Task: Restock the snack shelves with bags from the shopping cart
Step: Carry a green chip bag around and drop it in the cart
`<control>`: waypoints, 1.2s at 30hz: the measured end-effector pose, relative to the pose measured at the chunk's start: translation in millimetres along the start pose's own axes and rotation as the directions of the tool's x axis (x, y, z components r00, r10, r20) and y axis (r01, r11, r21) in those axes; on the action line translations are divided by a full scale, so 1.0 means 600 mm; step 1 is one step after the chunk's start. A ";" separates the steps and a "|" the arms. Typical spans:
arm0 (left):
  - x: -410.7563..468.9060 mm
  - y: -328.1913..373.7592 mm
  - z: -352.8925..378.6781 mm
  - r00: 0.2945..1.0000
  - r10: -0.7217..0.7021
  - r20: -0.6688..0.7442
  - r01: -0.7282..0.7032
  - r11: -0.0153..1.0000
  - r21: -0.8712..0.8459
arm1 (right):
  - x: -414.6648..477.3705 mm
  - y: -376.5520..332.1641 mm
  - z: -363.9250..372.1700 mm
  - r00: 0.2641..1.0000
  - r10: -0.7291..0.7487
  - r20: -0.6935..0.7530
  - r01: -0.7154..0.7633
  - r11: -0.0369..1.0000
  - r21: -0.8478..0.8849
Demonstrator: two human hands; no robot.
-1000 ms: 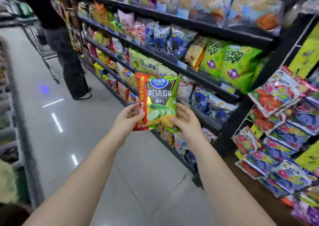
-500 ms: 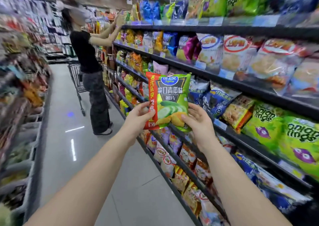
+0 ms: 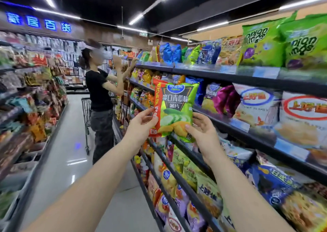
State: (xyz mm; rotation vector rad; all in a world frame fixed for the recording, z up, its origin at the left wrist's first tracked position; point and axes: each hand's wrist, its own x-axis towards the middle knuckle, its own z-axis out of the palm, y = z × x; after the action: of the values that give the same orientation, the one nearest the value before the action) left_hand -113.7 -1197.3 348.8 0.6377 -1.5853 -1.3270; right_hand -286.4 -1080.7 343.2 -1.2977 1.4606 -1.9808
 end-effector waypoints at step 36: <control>1.043 -0.006 0.049 0.797 0.500 0.339 -0.455 0.866 -0.209 | 0.884 0.049 0.140 0.873 -0.441 -0.206 0.276 0.798 -0.536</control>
State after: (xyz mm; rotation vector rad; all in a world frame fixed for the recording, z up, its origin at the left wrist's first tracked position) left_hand -405.7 -1714.0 550.2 -0.1226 -1.8063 -1.1817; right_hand -496.8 -1523.6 564.1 -1.6206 2.1202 -2.2319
